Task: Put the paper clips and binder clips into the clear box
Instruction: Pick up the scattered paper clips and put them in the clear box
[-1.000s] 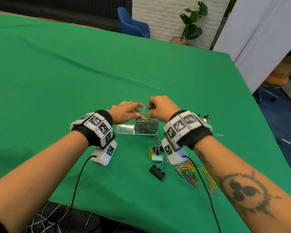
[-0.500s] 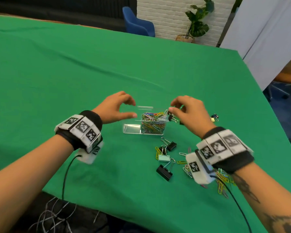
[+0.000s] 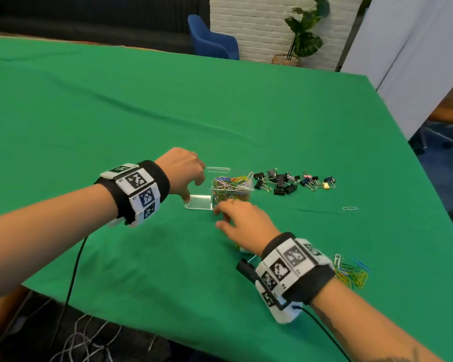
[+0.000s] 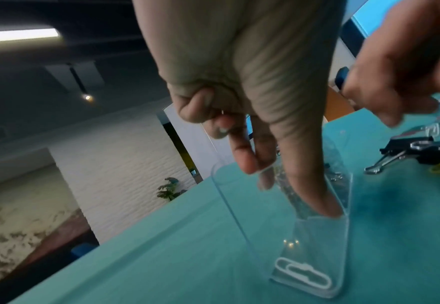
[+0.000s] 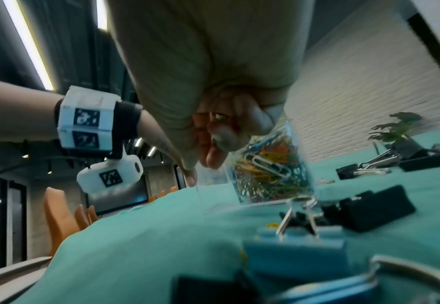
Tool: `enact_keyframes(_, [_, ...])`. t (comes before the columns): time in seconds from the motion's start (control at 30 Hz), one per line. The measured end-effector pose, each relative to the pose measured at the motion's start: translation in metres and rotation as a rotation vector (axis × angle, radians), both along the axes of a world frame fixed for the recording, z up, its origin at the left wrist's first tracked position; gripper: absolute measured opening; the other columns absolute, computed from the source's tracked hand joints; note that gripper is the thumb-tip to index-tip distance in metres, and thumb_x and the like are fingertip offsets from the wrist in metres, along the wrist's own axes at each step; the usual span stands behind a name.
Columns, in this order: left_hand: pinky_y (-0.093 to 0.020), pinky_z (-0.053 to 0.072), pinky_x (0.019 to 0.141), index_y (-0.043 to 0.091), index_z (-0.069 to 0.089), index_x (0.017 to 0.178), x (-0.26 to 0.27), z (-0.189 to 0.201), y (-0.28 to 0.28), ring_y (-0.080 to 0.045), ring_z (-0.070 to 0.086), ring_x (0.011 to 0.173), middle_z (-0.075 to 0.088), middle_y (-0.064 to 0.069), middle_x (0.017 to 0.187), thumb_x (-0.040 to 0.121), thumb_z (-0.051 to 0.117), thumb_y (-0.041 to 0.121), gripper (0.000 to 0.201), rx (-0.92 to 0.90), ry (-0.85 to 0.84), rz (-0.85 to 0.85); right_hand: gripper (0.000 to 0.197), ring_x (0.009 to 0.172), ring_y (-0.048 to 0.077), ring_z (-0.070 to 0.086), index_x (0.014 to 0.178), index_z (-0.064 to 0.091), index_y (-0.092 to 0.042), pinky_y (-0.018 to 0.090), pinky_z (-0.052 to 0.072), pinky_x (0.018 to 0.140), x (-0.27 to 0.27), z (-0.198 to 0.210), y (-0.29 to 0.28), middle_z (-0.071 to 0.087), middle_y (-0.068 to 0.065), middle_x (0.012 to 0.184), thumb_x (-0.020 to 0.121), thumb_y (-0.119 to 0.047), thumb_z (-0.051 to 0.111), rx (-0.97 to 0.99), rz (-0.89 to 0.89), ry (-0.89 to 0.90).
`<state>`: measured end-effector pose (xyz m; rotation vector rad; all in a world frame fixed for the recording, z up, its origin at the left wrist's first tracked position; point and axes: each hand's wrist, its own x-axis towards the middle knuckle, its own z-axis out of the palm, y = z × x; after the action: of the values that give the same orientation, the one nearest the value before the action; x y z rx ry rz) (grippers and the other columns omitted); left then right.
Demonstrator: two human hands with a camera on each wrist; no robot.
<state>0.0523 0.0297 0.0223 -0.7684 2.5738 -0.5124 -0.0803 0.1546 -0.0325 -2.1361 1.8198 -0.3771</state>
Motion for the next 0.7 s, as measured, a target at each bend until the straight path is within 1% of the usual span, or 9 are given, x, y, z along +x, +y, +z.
enact_keyframes(0.07, [-0.026,0.036,0.067,0.028,0.063,0.11,0.001,0.001,0.001,-0.02,0.057,0.1,0.059,0.004,0.108,0.067,0.069,0.056,0.052,0.023,-0.086,0.035,0.028,0.107,0.026,0.056,0.119,0.053,-0.02,0.035,0.045,0.088,0.006,-0.005,0.001,0.061,0.005,0.114,0.092,-0.028,0.049,0.026,0.012,0.01])
enact_keyframes(0.13, [-0.026,0.036,0.068,0.029,0.061,0.112,0.002,0.0,0.002,-0.02,0.058,0.101,0.058,0.005,0.112,0.069,0.068,0.054,0.051,0.038,-0.159,0.023,0.028,0.108,0.026,0.056,0.118,0.054,-0.02,0.035,0.044,0.088,0.007,-0.01,0.001,0.062,0.004,0.113,0.091,-0.027,0.049,0.037,0.018,-0.024])
enact_keyframes(0.2, [-0.026,0.042,0.073,0.033,0.058,0.118,-0.001,-0.001,0.001,-0.021,0.059,0.104,0.061,0.006,0.115,0.069,0.069,0.053,0.053,0.055,-0.22,-0.006,0.027,0.109,0.027,0.056,0.117,0.055,-0.021,0.036,0.044,0.089,0.009,-0.013,0.003,0.063,0.004,0.113,0.091,-0.027,0.05,0.062,0.043,-0.047])
enact_keyframes(0.27, [-0.027,0.046,0.08,0.037,0.056,0.121,-0.007,0.0,-0.001,-0.022,0.06,0.105,0.065,0.004,0.114,0.068,0.069,0.056,0.058,0.078,-0.318,-0.01,0.027,0.11,0.027,0.056,0.117,0.055,-0.021,0.037,0.045,0.092,0.011,-0.015,0.004,0.063,0.004,0.115,0.091,-0.026,0.05,0.079,0.081,-0.062])
enact_keyframes(0.33, [-0.029,0.048,0.083,0.037,0.053,0.125,-0.017,0.001,-0.001,-0.023,0.06,0.107,0.065,0.003,0.115,0.069,0.069,0.056,0.061,0.093,-0.438,-0.023,0.028,0.11,0.028,0.056,0.117,0.055,-0.021,0.038,0.045,0.092,0.012,-0.015,0.004,0.063,0.004,0.114,0.091,-0.025,0.05,0.069,0.097,-0.084])
enact_keyframes(0.4, [-0.032,0.049,0.087,0.035,0.052,0.126,-0.028,-0.002,-0.001,-0.024,0.059,0.109,0.064,0.003,0.118,0.07,0.069,0.053,0.061,0.102,-0.532,-0.059,0.028,0.11,0.028,0.055,0.118,0.054,-0.022,0.038,0.045,0.092,0.011,-0.015,0.004,0.063,0.003,0.115,0.091,-0.025,0.05,0.055,0.092,-0.097])
enact_keyframes(0.57, [-0.032,0.049,0.085,0.03,0.057,0.122,-0.036,-0.009,-0.007,-0.025,0.059,0.108,0.064,0.001,0.116,0.074,0.071,0.044,0.052,0.077,-0.617,-0.134,0.03,0.108,0.026,0.055,0.121,0.052,-0.021,0.037,0.045,0.089,0.004,-0.013,0.009,0.063,0.003,0.111,0.092,-0.024,0.049,0.08,0.129,-0.085])
enact_keyframes(0.7, [-0.031,0.049,0.084,0.03,0.061,0.117,-0.034,-0.013,-0.01,-0.022,0.059,0.107,0.065,0.004,0.114,0.081,0.065,0.038,0.037,0.078,-0.625,-0.146,0.031,0.107,0.025,0.055,0.123,0.051,-0.021,0.035,0.043,0.088,-0.002,-0.013,0.012,0.061,0.002,0.113,0.092,-0.025,0.048,0.102,0.138,-0.061])
